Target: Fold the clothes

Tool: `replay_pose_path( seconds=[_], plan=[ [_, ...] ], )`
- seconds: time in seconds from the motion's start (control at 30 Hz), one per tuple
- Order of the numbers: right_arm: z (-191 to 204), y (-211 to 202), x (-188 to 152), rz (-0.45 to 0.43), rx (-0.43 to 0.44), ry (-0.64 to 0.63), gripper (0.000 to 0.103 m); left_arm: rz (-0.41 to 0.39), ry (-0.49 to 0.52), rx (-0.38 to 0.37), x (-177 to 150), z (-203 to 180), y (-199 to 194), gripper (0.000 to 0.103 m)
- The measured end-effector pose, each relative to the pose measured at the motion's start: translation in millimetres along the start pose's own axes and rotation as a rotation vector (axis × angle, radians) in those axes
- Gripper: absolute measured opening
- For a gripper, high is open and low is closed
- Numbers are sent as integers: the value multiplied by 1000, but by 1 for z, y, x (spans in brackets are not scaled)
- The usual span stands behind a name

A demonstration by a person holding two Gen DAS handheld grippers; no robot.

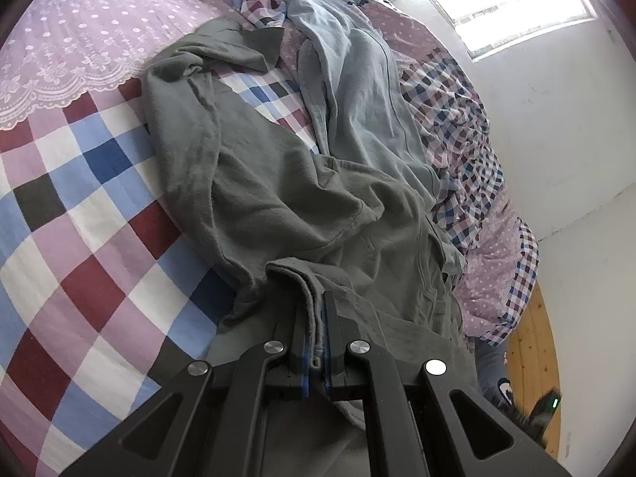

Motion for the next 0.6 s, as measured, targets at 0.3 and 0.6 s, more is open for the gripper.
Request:
replay_pose_path(
  seconds=[0.3,0.6],
  plan=[
    [-33,64,42,68,89,215,48,-1,6,5,0,1,2,3],
    [-19,82,46,57,148,157,49,-3,4,5,-1,4,3,3]
  ],
)
Point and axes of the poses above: each gripper's, at about its wrist camera, not at the fingertips, and y roughly the way its jaws point, z to its left, x to its top, the point moved 6 cm from there along y, roughly the way its jaws point, and after that the axes turned 10 degrees about x, right-handed, at the moved point
